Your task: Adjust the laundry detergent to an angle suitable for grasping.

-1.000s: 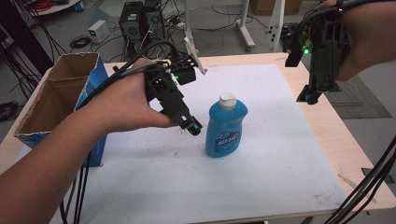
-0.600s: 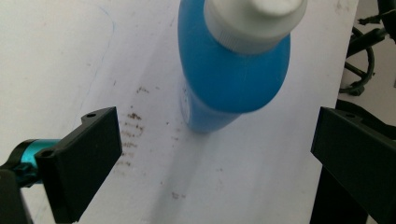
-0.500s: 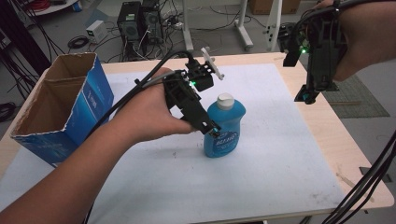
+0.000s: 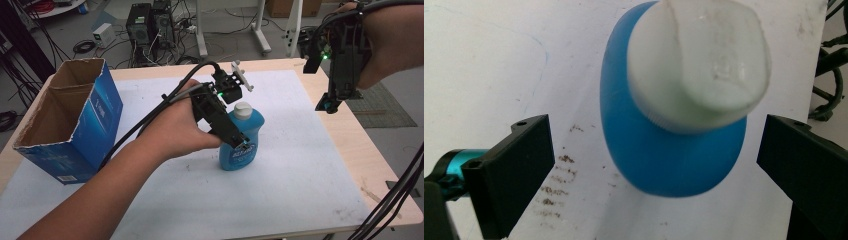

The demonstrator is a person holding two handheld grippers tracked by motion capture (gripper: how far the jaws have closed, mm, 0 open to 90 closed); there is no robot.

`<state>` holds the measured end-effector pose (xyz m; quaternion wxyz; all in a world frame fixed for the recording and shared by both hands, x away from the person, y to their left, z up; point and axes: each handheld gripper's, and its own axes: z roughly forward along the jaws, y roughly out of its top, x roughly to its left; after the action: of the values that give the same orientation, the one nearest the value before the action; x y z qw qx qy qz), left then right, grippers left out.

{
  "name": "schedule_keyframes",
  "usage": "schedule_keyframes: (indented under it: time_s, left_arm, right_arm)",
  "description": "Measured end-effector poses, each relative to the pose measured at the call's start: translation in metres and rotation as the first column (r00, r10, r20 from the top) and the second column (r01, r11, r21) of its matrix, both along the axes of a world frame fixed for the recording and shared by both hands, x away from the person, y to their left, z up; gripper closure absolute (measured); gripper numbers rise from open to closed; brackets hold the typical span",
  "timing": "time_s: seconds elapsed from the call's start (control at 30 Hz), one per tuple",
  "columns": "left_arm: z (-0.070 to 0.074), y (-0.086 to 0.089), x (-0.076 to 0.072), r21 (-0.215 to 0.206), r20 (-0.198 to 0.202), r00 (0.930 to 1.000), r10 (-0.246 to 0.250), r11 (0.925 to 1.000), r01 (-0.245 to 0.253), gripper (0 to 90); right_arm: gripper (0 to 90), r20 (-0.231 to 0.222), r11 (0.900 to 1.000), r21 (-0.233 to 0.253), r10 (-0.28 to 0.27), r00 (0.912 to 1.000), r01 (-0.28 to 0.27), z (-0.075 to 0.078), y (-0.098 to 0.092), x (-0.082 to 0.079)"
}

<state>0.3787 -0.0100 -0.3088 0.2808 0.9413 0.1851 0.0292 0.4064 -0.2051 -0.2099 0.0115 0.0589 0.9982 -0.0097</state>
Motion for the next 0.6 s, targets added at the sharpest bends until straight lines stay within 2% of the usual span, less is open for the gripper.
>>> schedule_keyframes:
  time_s: [0.17,0.6]
  left_arm:
    - [-0.007,-0.009,0.001,-0.003,-0.01,1.0,0.002,1.0,-0.002,1.8]
    - [-0.017,-0.022,0.004,0.011,0.023,0.9996,0.015,0.9998,-0.015,2.0]
  right_arm:
    - [1.9,-0.003,1.0,-0.002,0.0,1.0,0.0,-0.001,0.002,0.001]
    - [1.9,-0.01,1.0,-0.005,-0.004,0.9999,0.004,-0.005,0.004,0.005]
